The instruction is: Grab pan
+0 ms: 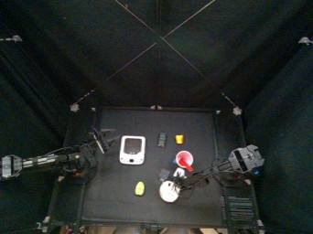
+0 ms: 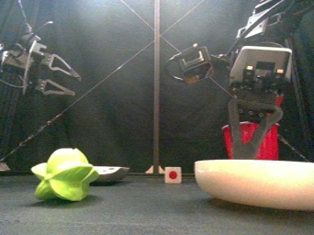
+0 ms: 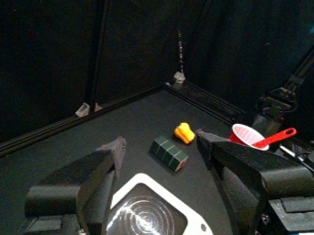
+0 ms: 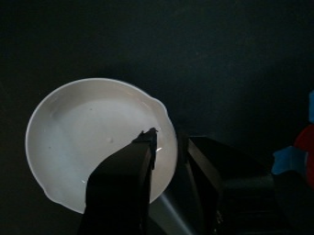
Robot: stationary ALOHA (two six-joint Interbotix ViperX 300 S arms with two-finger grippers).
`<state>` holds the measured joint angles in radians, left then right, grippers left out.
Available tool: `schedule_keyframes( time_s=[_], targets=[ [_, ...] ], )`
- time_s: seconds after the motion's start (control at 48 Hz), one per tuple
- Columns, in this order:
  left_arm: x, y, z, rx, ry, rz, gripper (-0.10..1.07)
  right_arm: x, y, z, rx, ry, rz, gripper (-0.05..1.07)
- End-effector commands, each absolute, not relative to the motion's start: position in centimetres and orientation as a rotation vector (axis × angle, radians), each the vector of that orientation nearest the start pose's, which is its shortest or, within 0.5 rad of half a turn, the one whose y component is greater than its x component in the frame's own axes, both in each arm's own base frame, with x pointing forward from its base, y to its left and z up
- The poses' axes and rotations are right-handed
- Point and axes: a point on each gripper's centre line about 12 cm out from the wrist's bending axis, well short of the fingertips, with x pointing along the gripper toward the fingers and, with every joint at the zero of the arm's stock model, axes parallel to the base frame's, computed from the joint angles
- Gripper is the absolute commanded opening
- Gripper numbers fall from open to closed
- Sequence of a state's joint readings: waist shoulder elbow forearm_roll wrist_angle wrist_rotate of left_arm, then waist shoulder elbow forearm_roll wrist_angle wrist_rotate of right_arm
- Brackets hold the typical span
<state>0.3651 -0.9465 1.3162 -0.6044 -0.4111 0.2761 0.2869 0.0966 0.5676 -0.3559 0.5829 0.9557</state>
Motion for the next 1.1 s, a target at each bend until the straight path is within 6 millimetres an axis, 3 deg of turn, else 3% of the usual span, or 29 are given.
schedule_keyframes(
  time_s=[0.0, 0.271, 0.583, 0.771, 1.083],
  targets=[
    [16.6, 9.3, 24.4, -0.280, -0.073, 0.597, 0.96, 35.9, 8.1, 13.2, 0.304, 1.128, -0.299, 0.67],
    [16.5, 9.3, 24.4, -0.278, -0.074, 0.596, 0.96, 36.1, 7.5, 12.1, 0.353, 1.159, -0.332, 0.62],
    [16.6, 9.3, 24.4, -0.277, -0.072, 0.596, 0.96, 36.1, 7.2, 12.1, 0.366, 1.159, -0.342, 0.39],
    [16.6, 9.3, 24.4, -0.278, -0.072, 0.597, 0.96, 36.6, 7.0, 13.7, 0.383, 1.124, -0.340, 0.30],
    [16.5, 9.3, 24.3, -0.278, -0.071, 0.598, 0.96, 37.6, 6.7, 16.9, 0.400, 1.036, -0.317, 0.29]
  ],
)
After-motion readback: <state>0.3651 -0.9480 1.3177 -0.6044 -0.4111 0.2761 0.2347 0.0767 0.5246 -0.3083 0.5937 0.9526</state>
